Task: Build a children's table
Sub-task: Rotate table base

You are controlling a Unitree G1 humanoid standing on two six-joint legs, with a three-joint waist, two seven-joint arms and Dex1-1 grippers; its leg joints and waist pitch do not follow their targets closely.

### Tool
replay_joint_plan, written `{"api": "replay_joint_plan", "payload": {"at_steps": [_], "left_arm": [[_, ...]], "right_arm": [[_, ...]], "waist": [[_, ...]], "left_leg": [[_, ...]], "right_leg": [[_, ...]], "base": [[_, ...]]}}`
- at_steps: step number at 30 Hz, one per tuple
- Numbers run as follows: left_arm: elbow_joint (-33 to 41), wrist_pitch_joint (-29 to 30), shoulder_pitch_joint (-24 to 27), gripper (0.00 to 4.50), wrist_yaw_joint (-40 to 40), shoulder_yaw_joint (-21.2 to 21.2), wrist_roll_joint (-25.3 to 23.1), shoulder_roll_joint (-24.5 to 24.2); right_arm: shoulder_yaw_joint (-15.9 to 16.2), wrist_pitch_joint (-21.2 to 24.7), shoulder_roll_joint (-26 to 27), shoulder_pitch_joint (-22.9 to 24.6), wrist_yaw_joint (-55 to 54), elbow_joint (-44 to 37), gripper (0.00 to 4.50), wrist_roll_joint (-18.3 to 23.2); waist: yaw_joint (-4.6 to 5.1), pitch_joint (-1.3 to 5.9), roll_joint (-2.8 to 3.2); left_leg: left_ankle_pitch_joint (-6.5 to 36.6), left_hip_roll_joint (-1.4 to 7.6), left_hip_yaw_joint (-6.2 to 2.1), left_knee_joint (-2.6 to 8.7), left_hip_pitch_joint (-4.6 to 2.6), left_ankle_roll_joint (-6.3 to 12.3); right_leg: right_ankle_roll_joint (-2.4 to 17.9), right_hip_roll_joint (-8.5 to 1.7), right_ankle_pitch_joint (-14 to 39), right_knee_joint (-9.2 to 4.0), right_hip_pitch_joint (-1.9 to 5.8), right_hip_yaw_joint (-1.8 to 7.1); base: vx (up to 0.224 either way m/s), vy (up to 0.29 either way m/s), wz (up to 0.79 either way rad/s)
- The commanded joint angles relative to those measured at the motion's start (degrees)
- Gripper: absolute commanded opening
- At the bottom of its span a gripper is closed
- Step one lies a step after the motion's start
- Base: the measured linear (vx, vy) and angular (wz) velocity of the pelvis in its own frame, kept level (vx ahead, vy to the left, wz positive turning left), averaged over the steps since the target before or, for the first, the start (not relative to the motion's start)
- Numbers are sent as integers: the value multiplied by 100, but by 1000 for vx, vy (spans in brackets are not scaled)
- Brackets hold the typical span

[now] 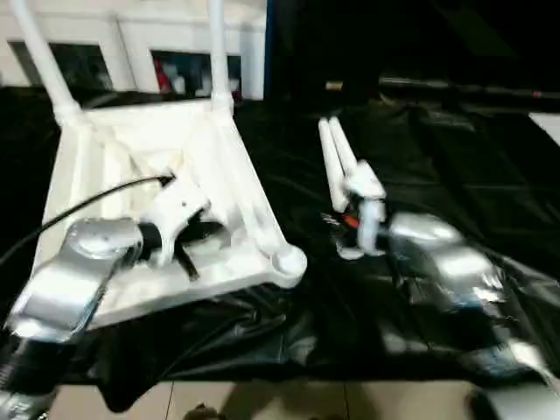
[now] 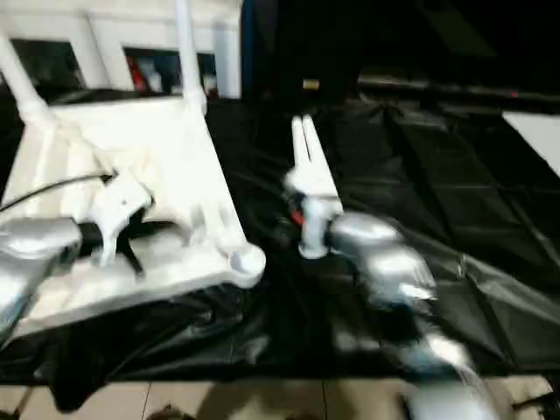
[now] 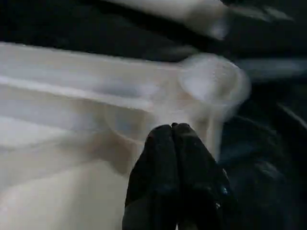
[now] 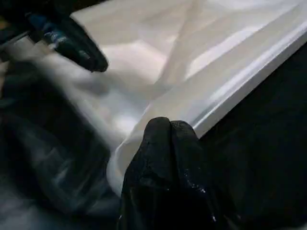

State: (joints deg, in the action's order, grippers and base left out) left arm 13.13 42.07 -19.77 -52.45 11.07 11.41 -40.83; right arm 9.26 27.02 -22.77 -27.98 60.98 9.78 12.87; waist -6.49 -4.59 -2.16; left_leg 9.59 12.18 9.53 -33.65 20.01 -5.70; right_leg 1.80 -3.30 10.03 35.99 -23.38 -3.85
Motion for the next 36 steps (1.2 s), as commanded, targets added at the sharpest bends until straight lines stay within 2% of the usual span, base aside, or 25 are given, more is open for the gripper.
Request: {"api": "replay_joint_plan", "payload": {"at_steps": [1,2,5,6,7,9,10,12,14,17,20,21,22,23,24,25,26,27,28,29,30,31,32,33,36], "left_arm": [[-153,-33,8,14,-143,359,-382,-71],[-252,-75,-25,14,-131,439,-538,-85],[-570,-41,-186,14,49,680,-1032,-144],[-634,6,-228,14,166,727,-1098,-148],[-757,46,-285,14,382,765,-1232,-115],[-907,121,-373,14,776,832,-1381,-121],[-1051,123,-444,14,1119,821,-1532,-91],[-1207,81,-515,14,1423,734,-1738,17],[-1322,26,-575,14,1651,654,-1887,108],[-1635,-303,-681,14,2243,443,-2100,444],[-1818,-514,-674,14,2573,372,-2157,590],[-1754,-587,-603,14,2693,417,-2155,539],[-1417,-493,-470,14,2683,260,-2004,588],[-1296,-460,-423,14,2677,198,-1951,622],[-587,-196,-151,14,2697,-238,-1611,921],[149,-64,218,14,2911,-863,-1154,1545],[429,-97,429,14,3083,-1099,-1039,1814],[429,-97,429,14,3083,-1099,-1039,1814],[586,-147,567,14,3196,-1225,-989,1967],[586,-147,567,14,3196,-1225,-989,1967],[818,-337,937,14,3753,-1639,-862,2501],[1019,-712,1392,28,4209,-1978,-619,2937],[1164,-999,1677,39,4473,-2181,-478,3209],[1184,-1049,1721,49,4498,-2203,-456,3243],[1400,-1703,2208,54,4712,-2458,-453,3806]], "right_arm": [[46,267,-98,29,144,-340,0,31],[48,303,-119,33,139,-368,0,15],[78,495,-232,76,74,-581,0,30],[91,564,-264,93,62,-660,0,66],[98,589,-280,112,30,-716,0,79],[114,687,-329,148,0,-847,0,115],[112,769,-361,178,-27,-957,0,127],[89,823,-360,200,-71,-1028,0,113],[62,813,-327,202,-136,-1020,0,86],[11,691,-182,149,-434,-852,0,-41],[-34,629,-76,104,-629,-764,0,-84],[-89,650,-17,105,-766,-834,0,-42],[-210,727,39,132,-880,-959,0,55],[-253,744,57,145,-924,-996,0,81],[-517,851,167,228,-1200,-1197,0,211],[-866,1069,363,404,-1636,-1422,0,339],[-1024,1125,491,530,-1916,-1541,0,340],[-1024,1125,491,530,-1916,-1541,0,340],[-1116,1147,574,617,-2094,-1617,0,330],[-1116,1147,574,617,-2094,-1617,0,330],[-1327,1060,859,896,-2662,-1720,0,189],[-1575,981,1189,1253,-3174,-1871,17,160],[-1710,956,1390,1496,-3427,-2006,27,196],[-1721,944,1416,1536,-3447,-2031,34,207],[-1733,736,1773,2041,-3780,-2395,53,186]], "waist": [[-16,366,127],[-4,378,151],[0,400,145],[-15,417,233],[0,416,180],[-5,429,188],[-24,457,211],[-25,462,222],[-27,467,234],[-12,462,207],[-24,471,212],[-28,482,208],[-21,483,236],[-16,491,234],[-17,499,233],[-5,495,238],[-20,499,243],[-17,501,241],[-17,490,233],[-14,480,234],[9,472,244],[59,463,217],[69,446,194],[76,463,202],[154,426,207]], "left_leg": [[2057,41,-31,402,-70,-14],[2036,46,-46,405,-72,-32],[1924,36,-65,404,-48,-52],[1899,40,-79,397,-66,-71],[1894,38,-71,394,-53,-58],[1841,35,-63,382,-54,-49],[1681,38,-63,374,-32,-28],[1627,34,-68,373,-8,-32],[1570,18,-69,360,3,-34],[1577,6,-66,353,10,-33],[1615,8,-79,351,3,-34],[1598,16,-87,358,8,-25],[1584,22,-90,360,8,-37],[1536,44,-97,364,15,-62],[1486,53,-88,358,10,-81],[1375,74,-82,358,33,-98],[1246,88,-72,341,46,-112],[1241,98,-56,340,23,-98],[1362,59,-45,338,25,-41],[1435,35,-51,360,45,-7],[1456,40,-44,356,52,-21],[1499,52,-50,369,67,-36],[1627,25,-35,370,52,4],[1613,16,-42,371,65,26],[1905,6,-56,398,57,93]], "right_leg": [[440,-378,3002,-650,212,263],[371,-381,3072,-667,203,260],[291,-375,3005,-654,225,248],[355,-384,2861,-631,220,251],[425,-365,2692,-630,229,243],[503,-338,2429,-589,236,247],[639,-338,2071,-552,249,254],[681,-336,1916,-529,279,250],[651,-351,1965,-544,292,244],[599,-352,2140,-580,291,228],[559,-367,2237,-585,283,217],[556,-369,2168,-572,287,220],[575,-360,2038,-555,285,227],[663,-377,1869,-529,299,233],[728,-379,1741,-512,299,239],[855,-388,1495,-493,314,247],[1009,-409,1241,-490,329,243],[1044,-386,1195,-497,298,251],[1000,-345,1301,-511,280,235],[871,-339,1492,-533,300,224],[831,-344,1554,-546,295,234],[738,-352,1685,-583,312,217],[598,-355,2094,-655,285,196],[525,-363,2200,-665,300,203],[90,-317,2865,-795,230,169]], "base": [[0,0,0],[0,0,0],[0,0,0],[0,0,0],[0,0,0],[0,0,0],[0,0,0],[0,0,0],[0,0,0],[0,0,0],[0,0,0],[0,0,0],[0,0,0],[0,0,0],[0,0,0],[0,0,0],[0,0,0],[0,0,0],[0,0,0],[0,0,0],[0,0,0],[0,0,0],[0,0,0],[0,0,0],[0,0,0]]}}
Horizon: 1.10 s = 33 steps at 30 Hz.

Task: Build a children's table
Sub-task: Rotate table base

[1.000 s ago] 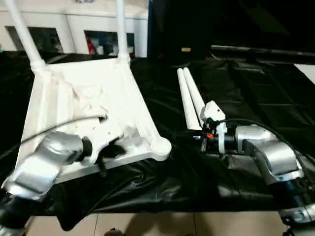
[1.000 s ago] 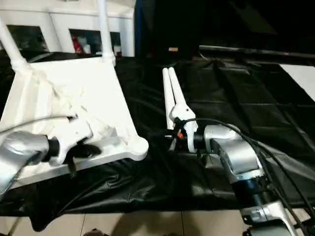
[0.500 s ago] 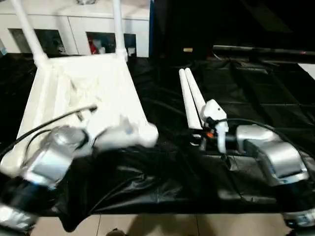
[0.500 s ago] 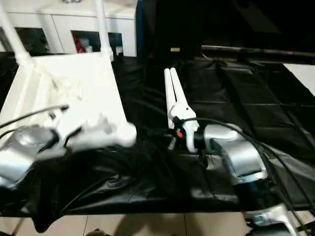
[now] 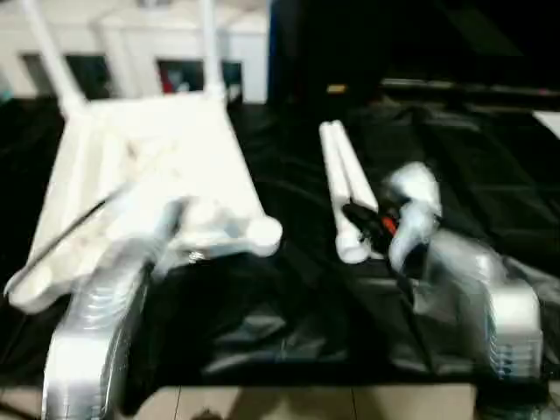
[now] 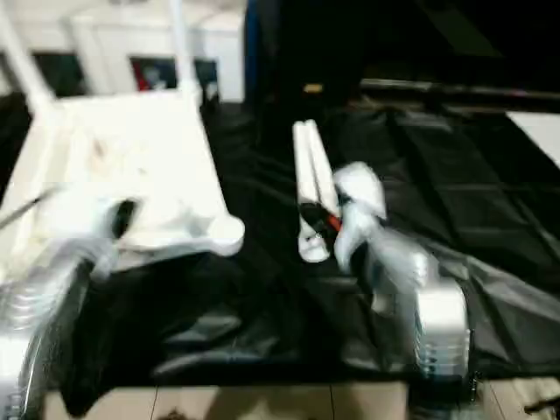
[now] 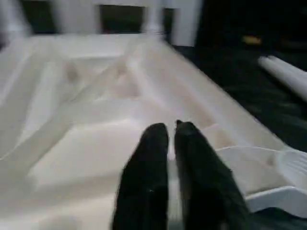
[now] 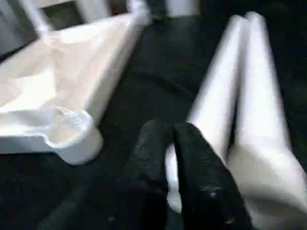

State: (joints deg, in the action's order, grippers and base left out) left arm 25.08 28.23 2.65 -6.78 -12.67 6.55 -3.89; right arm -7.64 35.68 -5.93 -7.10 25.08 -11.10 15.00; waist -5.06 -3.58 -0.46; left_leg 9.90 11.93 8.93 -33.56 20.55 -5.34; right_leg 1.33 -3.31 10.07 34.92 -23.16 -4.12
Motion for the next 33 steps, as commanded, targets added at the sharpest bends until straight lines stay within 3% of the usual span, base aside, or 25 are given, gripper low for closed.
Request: {"api": "replay_joint_plan", "payload": {"at_steps": [1,2,4,7,9,10,12,13,15,18,20,22,23,24,25,26,27,28,29,30,31,32,33], "left_arm": [[161,-462,9,83,196,-102,12,216],[-1,-621,60,83,187,42,-57,240],[-258,-620,79,100,52,473,-302,40],[-338,-705,58,125,147,507,-263,148],[-209,-88,-58,132,294,621,-422,78],[-147,47,-83,138,266,703,-510,8],[41,168,-108,174,92,743,-290,61],[41,168,-108,177,92,743,-290,61],[44,-290,-75,199,189,786,-300,179],[-30,-369,-40,219,328,955,-500,199],[-95,-492,-12,219,363,993,-540,256],[-109,-545,3,219,274,1130,-520,217],[-112,-528,1,219,272,1146,-532,208],[-155,-460,-15,219,272,1259,-657,132],[-189,-459,-24,219,272,1296,-714,106],[-223,-510,-29,219,257,1304,-726,116],[-261,-550,-38,219,263,1295,-723,148],[-318,-633,-70,219,325,1302,-741,174],[-334,-658,-84,219,342,1304,-741,175],[-347,-672,-102,219,353,1313,-743,179],[-358,-645,-118,219,386,1301,-773,178],[-369,-639,-125,219,396,1286,-778,179],[-383,-644,-127,219,402,1276,-780,162]], "right_arm": [[-41,-126,179,-10,-254,-356,77,2],[74,-184,216,37,-285,-377,77,-20],[295,-360,156,72,-298,-310,98,-189],[338,-425,189,89,-403,-324,118,-256],[332,-409,202,153,-435,-391,123,-216],[315,-388,210,186,-429,-421,138,-178],[359,-353,136,295,-438,-549,164,-203],[359,-353,136,295,-438,-549,164,-203],[431,-397,83,373,-482,-630,196,-242],[482,-551,23,400,-420,-600,215,-290],[525,-592,-56,401,-366,-557,215,-325],[553,-686,-76,306,-362,-410,215,-371],[578,-715,-94,290,-360,-396,215,-407],[723,-857,-182,196,-373,-318,215,-610],[763,-878,-196,161,-397,-296,215,-661],[760,-852,-185,133,-420,-290,215,-639],[747,-846,-170,104,-414,-300,215,-576],[751,-894,-193,67,-399,-285,215,-531],[754,-920,-200,57,-395,-265,215,-526],[746,-929,-209,43,-391,-242,215,-519],[738,-939,-205,29,-385,-205,215,-494],[748,-954,-206,19,-374,-177,215,-482],[800,-992,-226,9,-349,-157,215,-517]], "waist": [[50,309,69],[75,299,113],[117,289,91],[159,304,144],[193,331,219],[204,339,216],[210,343,269],[223,342,231],[217,350,255],[210,370,205],[190,398,176],[163,427,203],[151,433,174],[157,433,150],[168,411,152],[188,317,169],[191,347,184],[218,292,154],[285,254,143],[284,234,149],[344,194,173],[364,159,238],[405,186,274]], "left_leg": [[2053,10,1,381,-27,52],[2196,-16,-21,371,-46,38],[2372,-18,-56,393,-67,50],[2461,1,-74,408,-74,17],[2462,39,-99,445,-58,-27],[2456,54,-107,460,-53,-20],[2376,62,-108,469,-25,-2],[2373,67,-97,460,-21,1],[2252,53,-92,451,0,29],[2082,44,-60,422,21,103],[1761,38,-51,408,66,164],[1493,49,-43,395,82,182],[1383,57,-41,396,87,192],[1338,65,-34,398,93,192],[1625,66,-34,422,44,164],[2219,-10,-218,574,259,400],[2482,-34,-242,516,166,408],[2872,-133,-307,456,176,473],[3138,-208,-328,346,138,465],[3295,-216,-317,285,91,435],[3432,-234,-349,232,143,425],[3809,-217,-381,291,212,352],[4102,-109,-393,291,-13,220]], "right_leg": [[-29,-303,3179,-737,170,172],[-187,-293,3415,-780,151,145],[-394,-289,3587,-839,143,103],[-317,-298,3450,-848,148,99],[-185,-298,3092,-790,190,110],[-142,-289,2907,-777,200,116],[51,-306,2503,-722,212,161],[128,-307,2425,-728,216,172],[216,-312,2252,-705,237,192],[216,-322,2293,-686,235,222],[184,-337,2268,-669,269,231],[215,-339,2018,-637,270,243],[260,-335,1867,-599,271,245],[278,-330,1794,-596,275,244],[250,-323,2072,-599,280,231],[150,-448,2859,-586,462,1],[57,-505,3273,-656,444,-32],[-85,-616,4148,-767,497,-183],[-168,-666,4826,-904,533,-349],[-179,-685,5090,-962,554,-446],[-175,-709,5255,-984,656,-585],[-159,-636,5225,-878,778,-689],[-102,-527,5000,-799,677,-588]], "base": [[0,0,0],[0,0,0],[0,0,0],[0,0,0],[0,0,0],[0,0,0],[0,0,0],[0,0,0],[0,0,0],[0,0,0],[0,0,0],[0,0,0],[0,0,0],[0,0,0],[0,0,0],[0,0,0],[-11,-4,18],[5,1,45],[5,1,45],[19,14,57],[36,11,61],[36,11,61],[57,7,62]]}}
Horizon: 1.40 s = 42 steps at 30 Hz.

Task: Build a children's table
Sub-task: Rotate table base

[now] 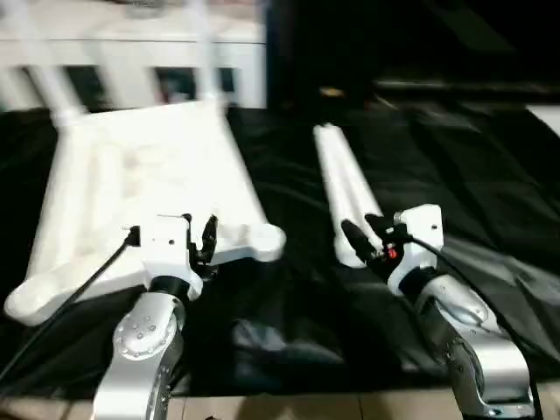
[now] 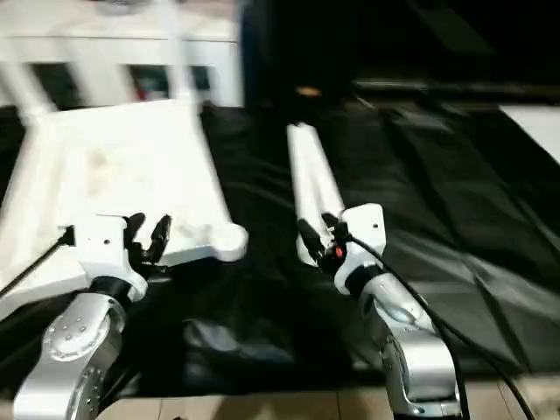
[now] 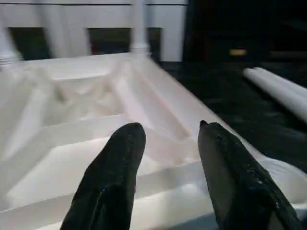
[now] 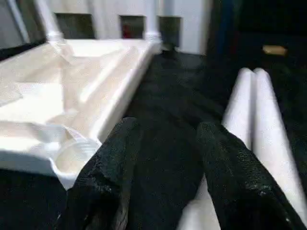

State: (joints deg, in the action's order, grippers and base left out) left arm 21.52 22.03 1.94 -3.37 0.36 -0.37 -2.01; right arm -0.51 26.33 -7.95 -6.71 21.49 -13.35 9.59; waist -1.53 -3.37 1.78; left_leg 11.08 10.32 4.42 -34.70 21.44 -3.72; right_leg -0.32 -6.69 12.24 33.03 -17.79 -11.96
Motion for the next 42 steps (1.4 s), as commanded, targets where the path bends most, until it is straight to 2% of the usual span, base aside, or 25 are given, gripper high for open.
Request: {"api": "replay_joint_plan", "payload": {"at_steps": [1,2,4,5,6,7,8,9,12,13,14,15,16,17,18,19,20,21,23,25,26,28,32,36,42], "left_arm": [[-41,-41,-53,219,57,-36,-75,-44],[-46,-48,-53,219,53,-39,-64,-48],[-64,-51,-65,219,55,-38,-48,-57],[-92,-64,-91,219,57,-49,-41,-55],[-105,-73,-103,219,55,-58,-38,-52],[-125,-92,-119,219,52,-70,-30,-48],[-136,-102,-124,219,51,-74,-26,-47],[-141,-91,-123,219,61,-72,-26,-52],[-125,-31,-106,219,96,-106,-18,-58],[-118,-31,-96,219,95,-118,-9,-66],[-109,-34,-86,219,94,-125,0,-71],[-101,-35,-76,219,95,-131,10,-74],[-87,-22,-64,219,108,-134,-4,-80],[-81,-14,-55,219,117,-147,-7,-73],[-78,-35,-45,219,128,-175,9,-50],[-77,-61,-35,219,143,-200,32,-29],[-74,-57,-32,219,148,-208,42,-25],[-62,-19,-27,219,155,-221,57,-27],[-44,19,-26,219,166,-222,47,-35],[-32,-3,-25,219,188,-247,73,-17],[-12,21,-22,219,184,-263,97,-14],[5,84,-22,246,142,-270,140,-29],[83,146,-55,277,-265,-278,483,-132],[12,262,-168,298,-561,-253,566,-342],[-262,585,-579,361,-1121,-237,707,-904]], "right_arm": [[136,-93,-29,-36,28,83,215,-12],[132,-93,-10,-36,20,88,215,-4],[51,-58,92,-45,-24,113,215,94],[34,-53,117,-43,-37,123,215,114],[47,-58,110,-39,-36,123,215,104],[69,-62,100,-28,-32,119,215,96],[82,-61,95,-18,-29,114,215,101],[98,-66,88,0,-24,109,215,111],[135,-77,41,24,8,121,215,108],[171,-98,16,33,41,133,215,86],[196,-115,-3,40,68,141,215,73],[197,-114,0,41,69,146,215,83],[182,-98,18,34,49,152,215,108],[172,-81,25,17,31,161,215,121],[169,-74,27,6,26,167,215,127],[166,-70,26,-4,22,173,215,132],[166,-69,25,-9,21,175,215,134],[167,-70,22,-20,23,181,215,135],[162,-61,24,-33,23,187,215,145],[174,-64,10,-38,21,194,215,170],[130,12,40,-32,124,165,234,379],[80,50,71,-38,99,129,252,452],[-12,150,65,-358,-36,426,292,359],[-14,305,40,-698,-197,735,311,250],[-272,924,12,-1815,-923,1891,372,60]], "waist": [[121,78,36],[145,86,107],[126,71,80],[126,90,4],[65,160,-36],[-3,214,-38],[-91,304,-61],[-118,382,-32],[-42,508,58],[34,601,86],[144,656,46],[156,686,18],[29,659,-151],[-61,672,-224],[-193,636,-241],[-242,615,-182],[-253,616,-164],[-263,582,-128],[-261,530,-86],[-261,445,-53],[-273,339,-113],[-327,293,-77],[-306,279,-37],[-301,340,-29],[-333,424,-30]], "left_leg": [[4442,85,-17,475,-184,-74],[5069,324,-13,588,-602,-213],[5249,388,-22,781,-606,-278],[4827,255,64,680,-587,-237],[3760,92,223,555,-360,-90],[3023,46,295,521,-184,54],[1933,28,391,456,-142,339],[1135,18,389,453,-58,541],[-155,18,270,423,-242,1018],[-1500,49,88,299,-501,1615],[-3108,209,-217,112,-838,2409],[-4084,318,-383,-7,-987,2689],[-5349,-82,-282,-248,-464,2456],[-5118,-428,-124,-314,-111,2166],[-3908,-488,22,-248,140,1545],[-2630,-349,85,-149,112,837],[-2148,-284,97,-116,67,562],[-1561,-155,106,-42,-25,263],[-1142,-39,103,47,-59,125],[-292,58,88,196,-103,-233],[922,132,118,317,-203,-331],[1626,159,161,422,-243,-346],[2009,163,179,500,-206,-442],[1654,129,213,488,-153,-453],[954,98,264,428,-107,-483]], "right_leg": [[169,-97,4381,-618,110,87],[339,61,3468,-463,-58,282],[464,94,2679,-288,37,482],[528,16,2957,-437,77,593],[574,-135,3397,-591,302,742],[553,-189,3492,-629,482,830],[643,-218,3164,-666,551,918],[712,-129,2476,-605,658,855],[806,135,636,-341,549,689],[755,275,-445,-57,325,623],[610,274,-961,233,-148,668],[484,184,-1091,326,-387,782],[245,-35,-2318,327,-139,1169],[43,160,-3554,432,186,1219],[-69,248,-5460,478,300,1316],[67,234,-5857,480,279,1297],[144,219,-5724,462,285,1302],[262,181,-5228,396,230,1296],[367,163,-4440,333,175,1279],[497,120,-2856,201,133,1217],[725,80,-891,38,59,1219],[807,32,486,-62,22,1255],[694,4,1632,-168,-41,1274],[632,29,1331,-144,-74,1281],[700,74,352,-60,-100,1275]], "base": [[61,1,47],[61,1,47],[73,-12,4],[87,-7,-7],[106,13,-14],[117,18,-12],[117,18,-12],[130,19,-4],[153,23,0],[212,-1,5],[212,-1,5],[207,-33,1],[148,-32,-18],[148,-32,-18],[112,-34,-12],[73,-41,11],[73,-41,11],[35,-48,22],[15,-51,22],[-41,-12,3],[-82,-24,7],[-116,-2,4],[-109,3,-1],[-72,2,-4],[0,0,0]]}}
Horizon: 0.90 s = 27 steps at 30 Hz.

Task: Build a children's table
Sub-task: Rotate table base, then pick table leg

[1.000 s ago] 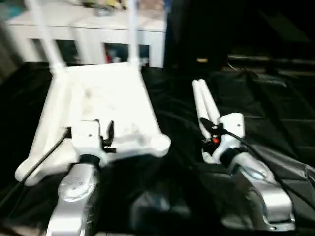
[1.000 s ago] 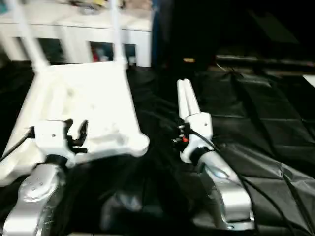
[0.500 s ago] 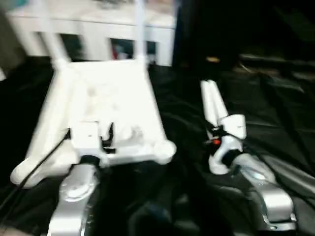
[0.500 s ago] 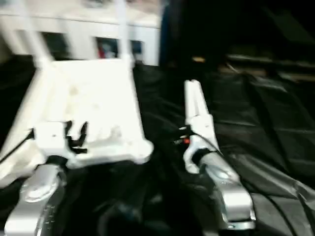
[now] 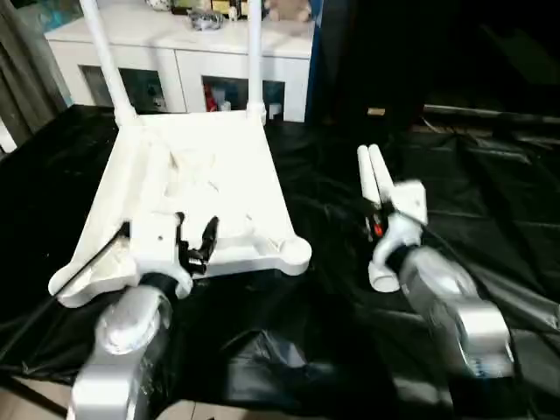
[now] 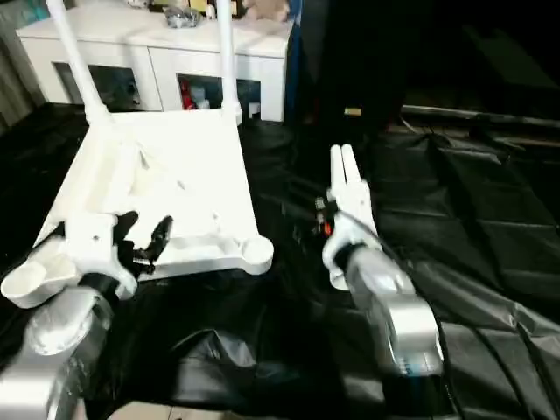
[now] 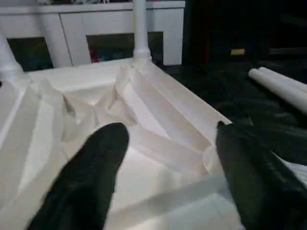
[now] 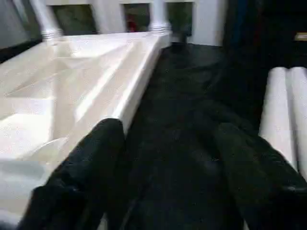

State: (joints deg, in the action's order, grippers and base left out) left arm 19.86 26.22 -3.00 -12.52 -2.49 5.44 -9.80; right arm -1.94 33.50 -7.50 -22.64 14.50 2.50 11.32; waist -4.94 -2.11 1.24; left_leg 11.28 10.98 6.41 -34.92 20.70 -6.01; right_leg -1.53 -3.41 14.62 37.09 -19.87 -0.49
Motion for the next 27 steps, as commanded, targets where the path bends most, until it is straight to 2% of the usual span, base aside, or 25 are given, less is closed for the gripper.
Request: {"api": "replay_joint_plan", "payload": {"at_steps": [1,2,3,4,5,6,7,9,10,12,14,15,17,18,20,21,25,26,27], "left_arm": [[-80,205,-92,361,-285,72,169,-169],[-12,322,-99,385,-489,138,286,-281],[22,373,-103,387,-573,164,336,-324],[305,486,-25,393,-1072,362,547,-595],[305,486,-25,393,-1072,362,547,-595],[433,579,18,407,-1254,441,614,-716],[534,657,47,432,-1409,497,673,-823],[649,720,65,432,-1556,558,696,-980],[649,720,65,440,-1556,558,696,-980],[692,783,-7,440,-1649,557,723,-1123],[702,856,-44,440,-1677,546,792,-1145],[700,935,-106,440,-1715,581,831,-1197],[673,961,-154,440,-1752,666,789,-1271],[666,970,-168,440,-1777,695,774,-1298],[678,1005,-186,440,-1800,716,795,-1319],[689,1046,-217,440,-1802,712,817,-1324],[699,1098,-282,440,-1803,710,823,-1358],[716,1128,-276,440,-1817,705,844,-1384],[757,1182,-244,440,-1853,716,891,-1411]], "right_arm": [[-166,227,-32,-299,-283,389,372,-123],[-264,250,-27,-484,-416,570,392,-132],[-307,252,-25,-561,-461,642,396,-132],[-407,469,-58,-812,-681,854,403,-188],[-407,469,-58,-812,-681,854,403,-188],[-428,551,-75,-904,-811,961,416,-238],[-441,652,-91,-1001,-986,1097,438,-319],[-415,892,-149,-1185,-1188,1361,440,-445],[-415,892,-149,-1185,-1188,1361,445,-445],[-443,1219,-193,-1463,-1204,1737,445,-416],[-475,1344,-193,-1562,-1271,1863,445,-434],[-580,1552,-169,-1707,-1341,2071,445,-364],[-737,1771,-121,-1821,-1380,2274,445,-226],[-803,1839,-98,-1863,-1405,2353,445,-180],[-872,1919,-87,-1941,-1353,2544,445,-101],[-907,1984,-82,-1997,-1277,2694,445,-38],[-869,2024,-116,-2099,-1181,3039,445,-73],[-925,2072,-127,-2175,-1234,3261,445,-90],[-1017,2078,-134,-2224,-1316,3406,445,-76]], "waist": [[0,320,-9],[-19,340,-3],[-20,347,-14],[-43,374,-43],[-44,393,-40],[-59,400,-23],[-63,381,-4],[-59,363,-4],[-59,353,-16],[-38,331,8],[-38,326,6],[-37,329,63],[-27,325,29],[-21,323,47],[-28,329,40],[-35,338,65],[-39,342,40],[-39,332,18],[-45,339,28]], "left_leg": [[646,9,79,436,-16,-235],[419,7,91,416,-7,-246],[333,7,99,408,7,-239],[15,-2,116,386,18,-201],[-120,-16,114,372,38,-195],[-202,-8,122,366,30,-183],[-295,-14,140,350,52,-194],[-158,-13,143,372,52,-250],[51,-11,149,386,50,-293],[395,4,145,414,39,-369],[471,11,147,425,40,-406],[488,6,139,422,34,-433],[563,4,145,427,34,-453],[619,6,141,431,32,-460],[608,16,144,431,37,-463],[598,15,140,425,35,-471],[554,13,144,424,47,-468],[571,17,153,431,53,-453],[555,17,149,430,49,-452]], "right_leg": [[866,-228,-292,-424,100,112],[908,-226,-611,-381,92,107],[909,-218,-753,-374,98,104],[891,-205,-1185,-335,113,95],[885,-198,-1339,-308,126,91],[874,-191,-1457,-302,108,85],[866,-171,-1654,-290,92,73],[863,-179,-1511,-308,91,67],[852,-191,-1298,-322,98,74],[827,-206,-916,-354,90,79],[838,-213,-774,-358,88,83],[848,-213,-749,-348,79,81],[859,-209,-643,-363,78,82],[854,-209,-591,-367,72,82],[885,-219,-622,-363,75,80],[905,-221,-650,-354,72,76],[968,-220,-732,-351,82,69],[984,-222,-689,-362,79,73],[995,-224,-681,-353,82,69]], "base": [[0,0,0],[0,0,0],[0,0,0],[0,0,0],[0,0,0],[0,0,0],[0,0,0],[0,0,0],[0,0,0],[0,0,0],[0,0,0],[0,0,0],[0,0,0],[0,0,0],[0,0,0],[0,0,0],[0,0,0],[0,0,0],[0,0,0]]}}
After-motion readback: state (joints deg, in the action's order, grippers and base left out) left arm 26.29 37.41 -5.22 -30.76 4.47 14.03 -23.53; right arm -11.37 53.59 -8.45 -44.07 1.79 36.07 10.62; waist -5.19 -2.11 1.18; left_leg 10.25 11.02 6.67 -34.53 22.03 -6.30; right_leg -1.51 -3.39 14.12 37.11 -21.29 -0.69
